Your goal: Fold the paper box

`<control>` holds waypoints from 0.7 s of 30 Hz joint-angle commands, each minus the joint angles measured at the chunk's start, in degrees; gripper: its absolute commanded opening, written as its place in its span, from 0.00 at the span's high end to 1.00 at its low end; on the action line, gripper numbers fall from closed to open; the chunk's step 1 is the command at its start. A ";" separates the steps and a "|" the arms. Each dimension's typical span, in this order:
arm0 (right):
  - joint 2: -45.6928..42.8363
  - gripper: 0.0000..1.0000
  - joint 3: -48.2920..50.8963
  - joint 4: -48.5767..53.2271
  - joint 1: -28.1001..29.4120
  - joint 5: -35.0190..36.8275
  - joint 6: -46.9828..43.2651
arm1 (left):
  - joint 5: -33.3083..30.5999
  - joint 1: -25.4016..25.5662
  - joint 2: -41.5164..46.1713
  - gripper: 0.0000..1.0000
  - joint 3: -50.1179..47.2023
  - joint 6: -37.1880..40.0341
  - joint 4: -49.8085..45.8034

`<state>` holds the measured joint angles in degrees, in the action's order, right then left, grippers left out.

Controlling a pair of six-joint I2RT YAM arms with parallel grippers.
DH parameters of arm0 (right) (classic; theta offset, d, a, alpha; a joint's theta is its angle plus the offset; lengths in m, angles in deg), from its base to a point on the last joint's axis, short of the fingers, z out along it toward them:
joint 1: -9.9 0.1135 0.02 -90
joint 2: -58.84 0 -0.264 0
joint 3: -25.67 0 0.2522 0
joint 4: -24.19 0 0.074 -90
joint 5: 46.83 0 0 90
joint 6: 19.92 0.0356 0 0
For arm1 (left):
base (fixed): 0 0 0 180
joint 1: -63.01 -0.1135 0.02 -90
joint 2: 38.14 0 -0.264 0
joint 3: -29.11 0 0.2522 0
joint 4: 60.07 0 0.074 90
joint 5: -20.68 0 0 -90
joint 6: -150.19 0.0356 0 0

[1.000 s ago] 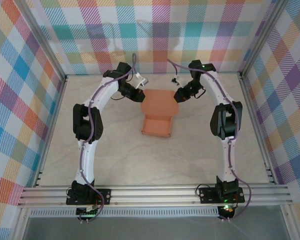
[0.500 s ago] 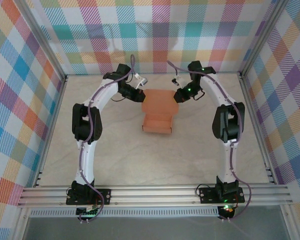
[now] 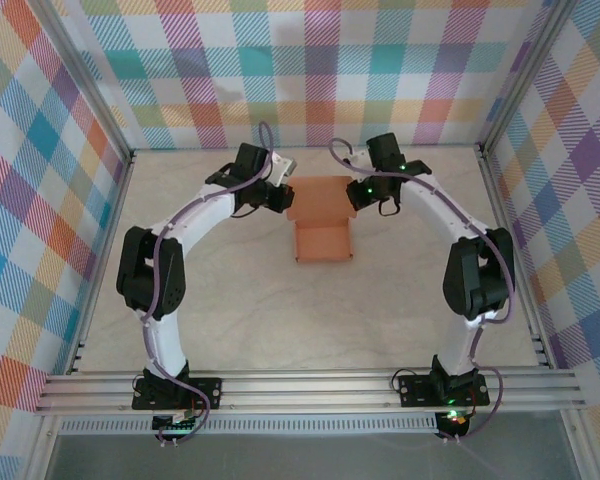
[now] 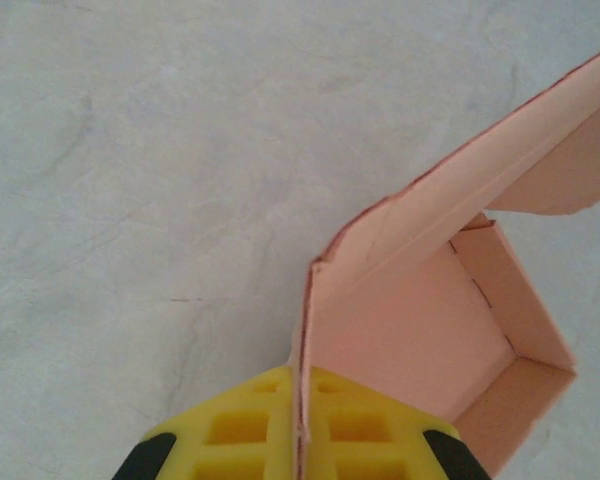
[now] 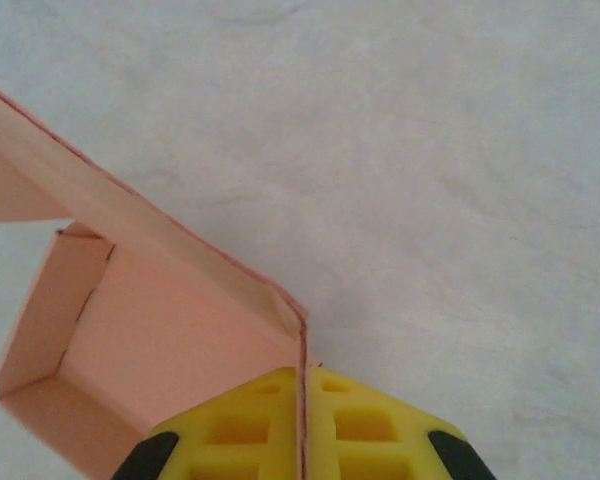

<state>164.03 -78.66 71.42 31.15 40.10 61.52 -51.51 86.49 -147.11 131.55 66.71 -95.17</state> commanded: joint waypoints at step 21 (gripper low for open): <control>-11.69 1.00 20.66 -26.69 12.00 31.93 32.68 | -19.82 9.90 7.07 1.00 -15.34 -17.07 24.42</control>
<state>154.85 -59.45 52.43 41.80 68.38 89.21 -69.68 94.82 -143.17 117.96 51.74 -75.04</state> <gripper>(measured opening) 0.051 0.041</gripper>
